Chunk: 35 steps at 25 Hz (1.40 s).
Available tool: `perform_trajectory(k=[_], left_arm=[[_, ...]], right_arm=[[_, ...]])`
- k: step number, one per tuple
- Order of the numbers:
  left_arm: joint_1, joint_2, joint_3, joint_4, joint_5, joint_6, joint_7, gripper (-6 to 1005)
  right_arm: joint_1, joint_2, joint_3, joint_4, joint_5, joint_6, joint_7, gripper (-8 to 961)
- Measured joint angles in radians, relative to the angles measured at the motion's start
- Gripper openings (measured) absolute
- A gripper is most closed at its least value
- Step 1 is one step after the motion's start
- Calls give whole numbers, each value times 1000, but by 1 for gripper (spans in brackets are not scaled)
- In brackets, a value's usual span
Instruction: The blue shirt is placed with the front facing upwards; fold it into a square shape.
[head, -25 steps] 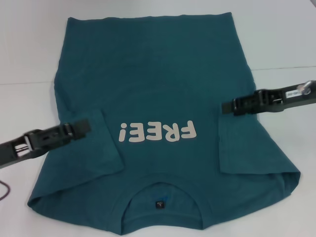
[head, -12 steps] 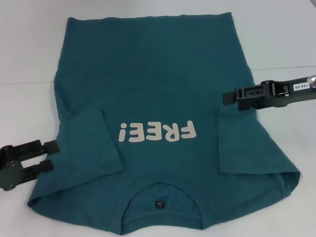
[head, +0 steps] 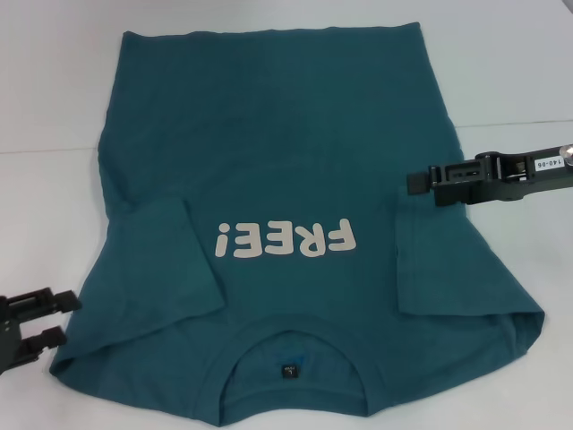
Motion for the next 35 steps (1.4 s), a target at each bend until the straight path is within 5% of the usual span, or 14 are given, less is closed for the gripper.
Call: perform_trajectory(k=[17, 35], left_arm=[[-4, 3, -36, -52, 86, -150, -28, 657], [0, -2, -13, -52, 111, -153, -26, 658]], right_arm=[[-5, 1, 2, 0, 0, 6, 3, 911], [-8, -2, 5, 0, -1, 9, 3, 912]])
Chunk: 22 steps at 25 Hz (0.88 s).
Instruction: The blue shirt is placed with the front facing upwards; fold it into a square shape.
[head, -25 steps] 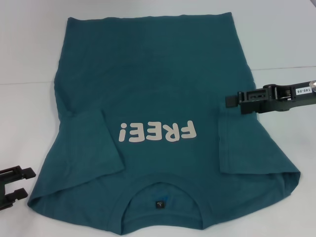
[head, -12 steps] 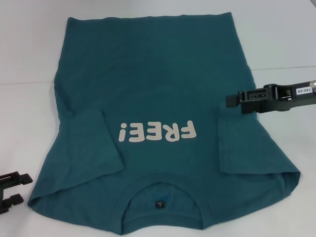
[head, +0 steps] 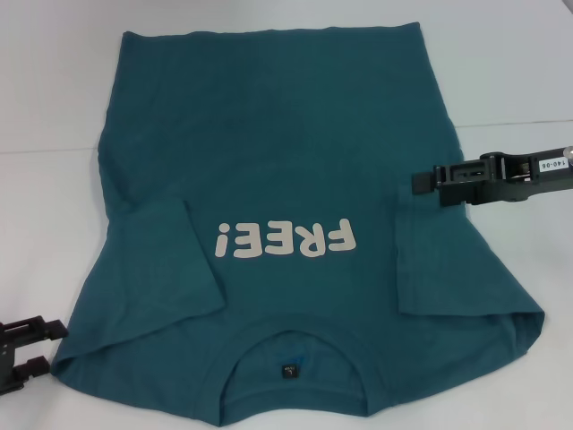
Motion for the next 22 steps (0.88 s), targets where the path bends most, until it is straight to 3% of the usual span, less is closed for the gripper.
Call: perform_trajectory(k=[22], left_arm=[[-51, 4, 16, -41, 18, 10, 6, 658]], right_arm=[[-11, -2, 2, 0, 5, 0, -7, 910]])
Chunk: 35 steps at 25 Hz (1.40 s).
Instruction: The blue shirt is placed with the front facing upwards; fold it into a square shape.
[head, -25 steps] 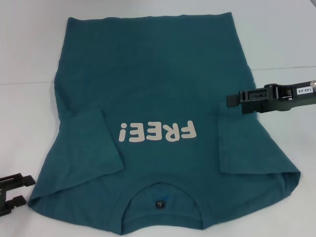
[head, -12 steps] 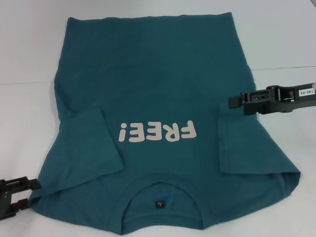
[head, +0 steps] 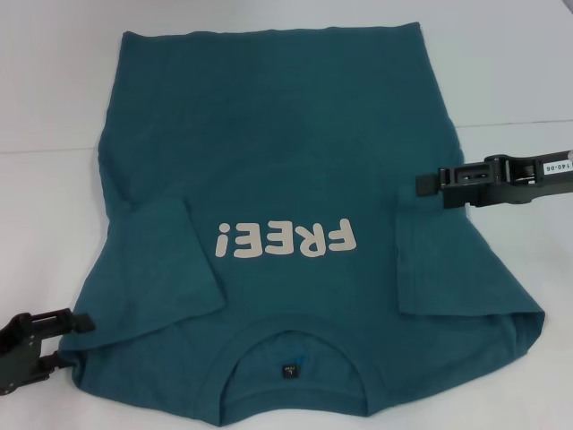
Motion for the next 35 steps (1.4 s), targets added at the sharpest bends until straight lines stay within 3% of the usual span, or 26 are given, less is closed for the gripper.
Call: perform_trajectory(k=[15, 23, 35], left_arm=[[-5, 2, -1, -1, 3, -15, -8, 658], [-8, 4, 9, -6, 7, -23, -3, 589], [-11, 6, 11, -10, 4, -15, 2, 269]], right_arm=[[-4, -3, 11, 0, 1, -4, -2, 909], [-5, -3, 15, 0, 2, -5, -1, 909], [-11, -3, 21, 0, 4, -8, -5, 908]])
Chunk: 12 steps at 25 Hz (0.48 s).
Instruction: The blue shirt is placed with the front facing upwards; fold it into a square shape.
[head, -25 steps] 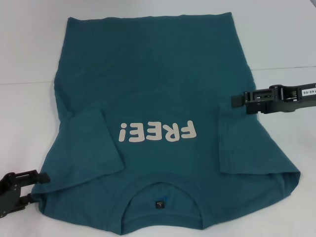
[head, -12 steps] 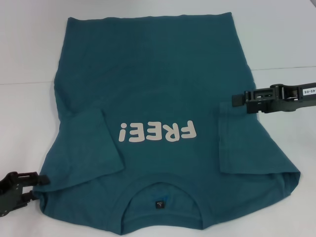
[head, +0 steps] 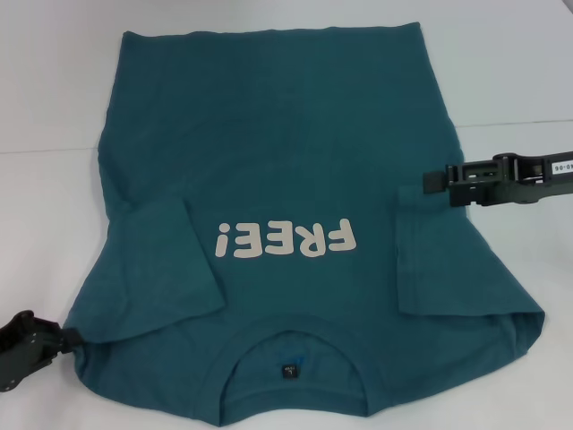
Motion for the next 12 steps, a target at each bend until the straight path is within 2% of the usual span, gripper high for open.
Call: perform_trajectory(k=[4, 10, 12], left_arm=[[-4, 8, -12, -11, -18, 35, 27, 107], [-18, 26, -90, -33, -75, 135, 96, 2], [-21, 32, -118, -47, -83, 159, 120, 2]], right_arm=[[-5, -1, 0, 0, 0, -1, -6, 908], [-12, -3, 0, 0, 0, -4, -7, 908], [-16, -4, 0, 0, 0, -5, -7, 908]])
